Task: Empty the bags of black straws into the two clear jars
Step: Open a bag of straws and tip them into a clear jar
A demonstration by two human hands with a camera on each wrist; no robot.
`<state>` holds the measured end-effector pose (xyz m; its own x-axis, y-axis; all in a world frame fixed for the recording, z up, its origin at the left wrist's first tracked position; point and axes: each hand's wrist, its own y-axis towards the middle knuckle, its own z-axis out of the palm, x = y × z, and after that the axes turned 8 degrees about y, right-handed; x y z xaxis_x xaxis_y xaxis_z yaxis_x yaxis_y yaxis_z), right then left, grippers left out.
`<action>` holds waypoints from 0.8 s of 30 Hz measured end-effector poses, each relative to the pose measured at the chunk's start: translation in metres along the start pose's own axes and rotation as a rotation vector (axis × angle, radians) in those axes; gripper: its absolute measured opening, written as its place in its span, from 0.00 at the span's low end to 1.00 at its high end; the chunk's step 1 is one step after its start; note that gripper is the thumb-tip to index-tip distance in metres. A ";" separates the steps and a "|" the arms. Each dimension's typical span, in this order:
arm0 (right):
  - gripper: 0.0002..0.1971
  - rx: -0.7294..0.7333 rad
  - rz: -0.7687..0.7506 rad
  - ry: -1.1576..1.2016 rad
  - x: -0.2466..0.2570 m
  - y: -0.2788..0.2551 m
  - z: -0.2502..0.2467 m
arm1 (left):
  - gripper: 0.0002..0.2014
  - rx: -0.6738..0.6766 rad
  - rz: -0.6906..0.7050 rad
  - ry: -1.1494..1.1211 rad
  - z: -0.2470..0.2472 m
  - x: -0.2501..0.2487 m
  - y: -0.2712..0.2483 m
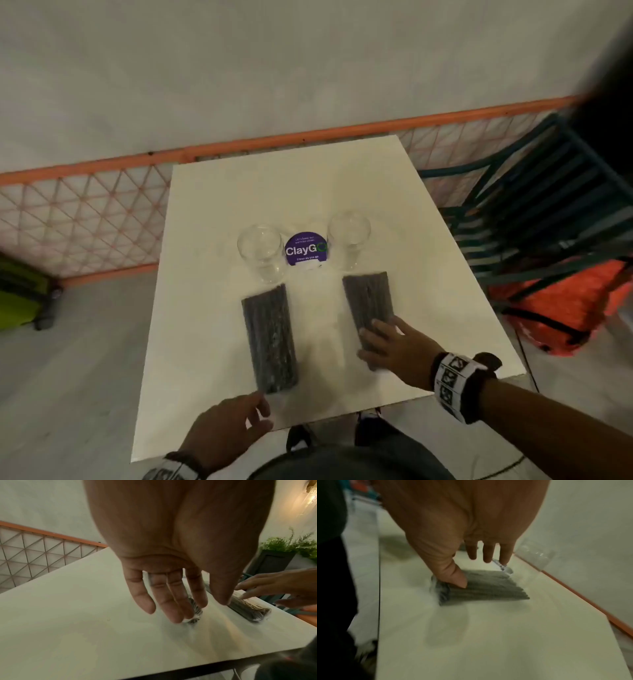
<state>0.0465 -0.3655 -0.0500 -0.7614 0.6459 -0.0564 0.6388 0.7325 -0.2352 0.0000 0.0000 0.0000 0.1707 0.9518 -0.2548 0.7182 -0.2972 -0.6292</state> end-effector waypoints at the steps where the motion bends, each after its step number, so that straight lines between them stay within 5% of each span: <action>1: 0.32 0.034 -0.037 -0.013 -0.009 0.003 0.003 | 0.10 -0.003 -0.008 0.001 0.002 -0.001 0.005; 7: 0.41 0.195 -0.232 -0.044 -0.039 0.020 0.016 | 0.08 -0.162 -0.052 -0.061 -0.013 -0.044 0.015; 13: 0.26 0.237 -0.330 0.030 -0.048 0.036 0.019 | 0.12 -0.284 -0.035 -0.157 -0.025 -0.096 0.038; 18: 0.26 -0.027 -0.241 0.496 -0.062 0.040 -0.005 | 0.28 -0.303 0.015 -0.195 -0.044 -0.134 0.051; 24: 0.31 -0.162 0.093 1.231 -0.090 0.043 -0.054 | 0.44 -0.408 0.148 -0.349 -0.077 -0.166 0.069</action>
<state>0.1484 -0.3807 -0.0027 -0.1587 0.4045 0.9007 0.7578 0.6347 -0.1515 0.0736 -0.1722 0.0556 0.1057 0.8002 -0.5903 0.9184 -0.3062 -0.2507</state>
